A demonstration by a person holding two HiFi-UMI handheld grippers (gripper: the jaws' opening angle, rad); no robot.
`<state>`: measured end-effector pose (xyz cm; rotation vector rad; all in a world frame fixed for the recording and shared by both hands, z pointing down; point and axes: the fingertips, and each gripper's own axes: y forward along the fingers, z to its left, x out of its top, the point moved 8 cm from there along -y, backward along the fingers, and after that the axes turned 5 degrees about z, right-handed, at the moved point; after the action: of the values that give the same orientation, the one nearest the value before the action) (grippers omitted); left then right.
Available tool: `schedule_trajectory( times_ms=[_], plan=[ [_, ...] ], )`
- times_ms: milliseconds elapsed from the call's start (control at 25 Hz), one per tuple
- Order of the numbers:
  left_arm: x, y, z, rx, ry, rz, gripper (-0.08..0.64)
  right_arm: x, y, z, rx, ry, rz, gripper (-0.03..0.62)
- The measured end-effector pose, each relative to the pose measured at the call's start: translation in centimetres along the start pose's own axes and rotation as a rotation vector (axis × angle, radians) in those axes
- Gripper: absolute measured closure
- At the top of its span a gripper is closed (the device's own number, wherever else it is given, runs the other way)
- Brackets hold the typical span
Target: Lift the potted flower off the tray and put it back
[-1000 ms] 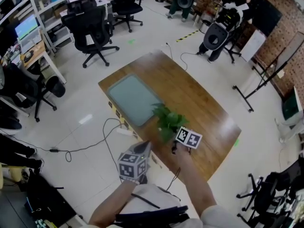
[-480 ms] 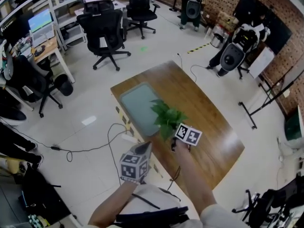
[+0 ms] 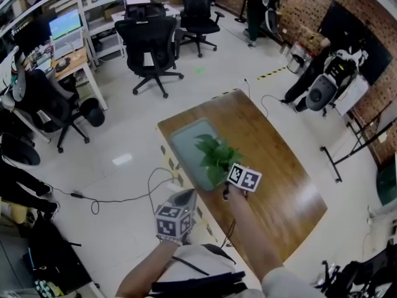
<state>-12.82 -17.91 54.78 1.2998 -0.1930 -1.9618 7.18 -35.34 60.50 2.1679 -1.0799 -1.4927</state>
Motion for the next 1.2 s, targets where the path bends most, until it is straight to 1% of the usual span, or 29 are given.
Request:
schedule_trajectory(
  times_ms=[360,640,760,800,960,1080,1200],
  plan=[
    [-0.2,0.0,2.0,0.021,-0.022,0.019,0.565,-1.2,2.6,-1.0,-0.059,-0.006,0.054,0.554],
    [-0.4,0.3,2.3,0.018,-0.034,0.028,0.565,-1.9,3.0,-1.2,-0.052,0.029,0.057,0.552],
    [-0.4,0.4,2.3,0.014,-0.034,0.030,0.565,-2.0,3.0,-1.4,-0.044,0.050,0.059,0.535],
    [-0.5,0.4,2.3,0.014,-0.035,0.031,0.565,-2.0,2.9,-1.5,-0.044,0.055,0.057,0.523],
    [-0.6,0.4,2.2,0.018,-0.040,0.029,0.565,-1.9,2.5,-1.7,-0.046,0.059,0.042,0.518],
    [-0.7,0.3,2.1,0.020,-0.042,0.027,0.565,-1.8,2.0,-1.9,-0.044,0.080,0.022,0.472],
    [-0.8,0.2,1.7,0.021,-0.043,0.026,0.565,-1.3,0.8,-2.4,-0.046,0.107,-0.019,0.471]
  ],
)
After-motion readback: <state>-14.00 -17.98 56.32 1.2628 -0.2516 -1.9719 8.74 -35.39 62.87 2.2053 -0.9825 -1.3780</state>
